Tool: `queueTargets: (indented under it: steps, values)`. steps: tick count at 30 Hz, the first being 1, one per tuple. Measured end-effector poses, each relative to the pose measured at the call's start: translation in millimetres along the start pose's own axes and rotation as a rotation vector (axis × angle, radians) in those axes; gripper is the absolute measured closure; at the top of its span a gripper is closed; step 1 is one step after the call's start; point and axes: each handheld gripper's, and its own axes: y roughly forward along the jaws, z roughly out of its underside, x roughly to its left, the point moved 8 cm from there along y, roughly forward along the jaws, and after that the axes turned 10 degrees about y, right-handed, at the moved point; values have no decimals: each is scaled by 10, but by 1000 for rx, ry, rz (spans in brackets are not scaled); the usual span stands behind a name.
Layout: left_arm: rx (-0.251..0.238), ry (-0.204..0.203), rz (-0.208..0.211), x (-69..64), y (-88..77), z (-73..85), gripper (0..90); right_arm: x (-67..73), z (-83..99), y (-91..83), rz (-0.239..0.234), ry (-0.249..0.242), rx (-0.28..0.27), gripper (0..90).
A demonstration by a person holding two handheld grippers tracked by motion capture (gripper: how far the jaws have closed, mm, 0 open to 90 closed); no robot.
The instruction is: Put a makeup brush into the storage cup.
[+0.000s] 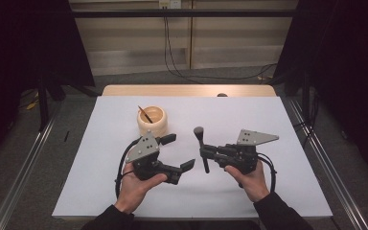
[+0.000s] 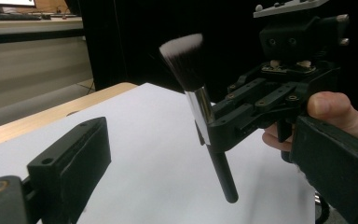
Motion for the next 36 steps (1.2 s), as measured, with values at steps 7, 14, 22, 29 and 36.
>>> queueTargets:
  steps: [7, 14, 22, 29, 36]
  values:
    - [-5, -27, 1, 60, 69, -65, 63, 8, 18, 19, 3, -2, 7, 788]
    - [12, -4, -9, 127, 183, -117, 136, 19, 18, 25, -3, 1, 4, 789]
    - [39, -35, 15, 150, 296, -117, 283, 13, 20, 28, 4, -2, 5, 788]
    - [58, -76, 22, 152, 355, -88, 401, 5, 31, 39, 7, 1, 5, 789]
    - [70, -105, 51, 123, 408, -53, 501, 9, 30, 44, 6, -1, 3, 788]
